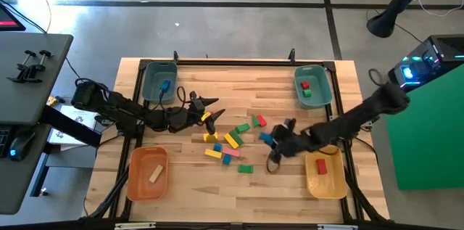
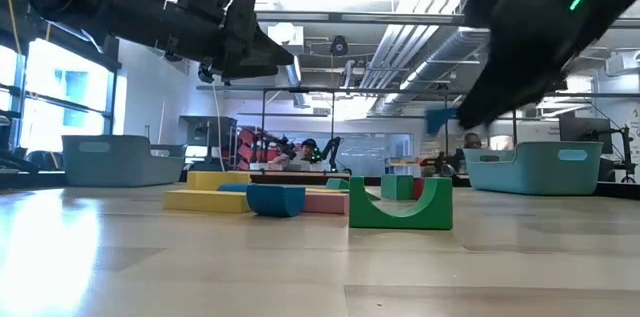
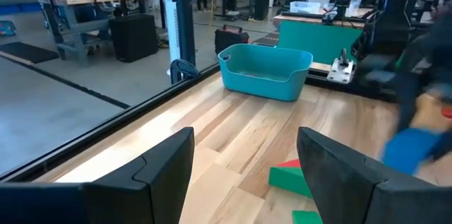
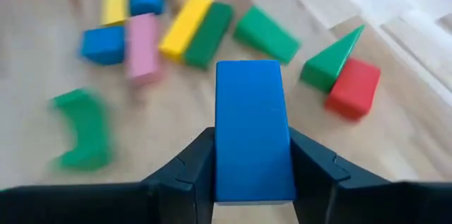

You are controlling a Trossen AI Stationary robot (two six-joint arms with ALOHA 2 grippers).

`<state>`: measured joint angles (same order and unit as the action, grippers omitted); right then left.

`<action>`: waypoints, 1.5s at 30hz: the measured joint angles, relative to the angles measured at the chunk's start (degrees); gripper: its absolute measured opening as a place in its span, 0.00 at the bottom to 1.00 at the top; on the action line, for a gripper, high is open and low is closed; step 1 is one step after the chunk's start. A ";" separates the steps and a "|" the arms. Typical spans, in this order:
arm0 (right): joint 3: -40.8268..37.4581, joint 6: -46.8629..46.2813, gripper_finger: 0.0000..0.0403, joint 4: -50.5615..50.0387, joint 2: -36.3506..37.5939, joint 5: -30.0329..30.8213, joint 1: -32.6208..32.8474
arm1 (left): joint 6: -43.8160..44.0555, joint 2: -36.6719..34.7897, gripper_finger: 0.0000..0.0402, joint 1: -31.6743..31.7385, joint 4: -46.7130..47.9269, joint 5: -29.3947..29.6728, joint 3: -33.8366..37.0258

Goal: Sort blocks by size
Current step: Put the blue arch block into the yellow bin

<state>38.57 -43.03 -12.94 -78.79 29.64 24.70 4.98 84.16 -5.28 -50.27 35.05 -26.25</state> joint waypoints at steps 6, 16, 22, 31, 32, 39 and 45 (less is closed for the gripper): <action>14.33 -25.35 0.32 -32.97 1.53 -0.07 13.81 | -0.83 0.00 0.59 0.00 0.60 0.02 0.01; 20.41 -74.12 0.32 -45.73 -1.25 -16.97 33.79 | -2.23 0.00 0.59 0.00 1.04 0.04 0.01; 20.39 -89.03 0.32 -51.59 -4.26 -22.55 37.54 | -2.23 0.00 0.59 0.00 1.08 0.05 0.01; 19.17 -88.19 0.32 -54.37 -5.28 -22.73 29.62 | -2.21 0.00 0.59 0.01 0.69 0.11 0.01; 18.60 -88.31 0.32 -54.76 -5.28 -25.02 29.14 | -2.22 0.00 0.59 0.02 0.68 0.11 0.01; 16.76 -89.26 0.32 -55.45 -5.27 -27.97 28.97 | -2.21 0.00 0.59 0.02 0.97 0.11 0.01; 16.76 -88.73 0.32 -56.80 -5.28 -24.26 28.10 | -2.21 0.00 0.59 0.01 0.95 0.11 0.01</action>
<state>55.33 -131.76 -69.74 -84.07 5.38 52.81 2.76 84.16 -5.27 -49.32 35.16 -26.24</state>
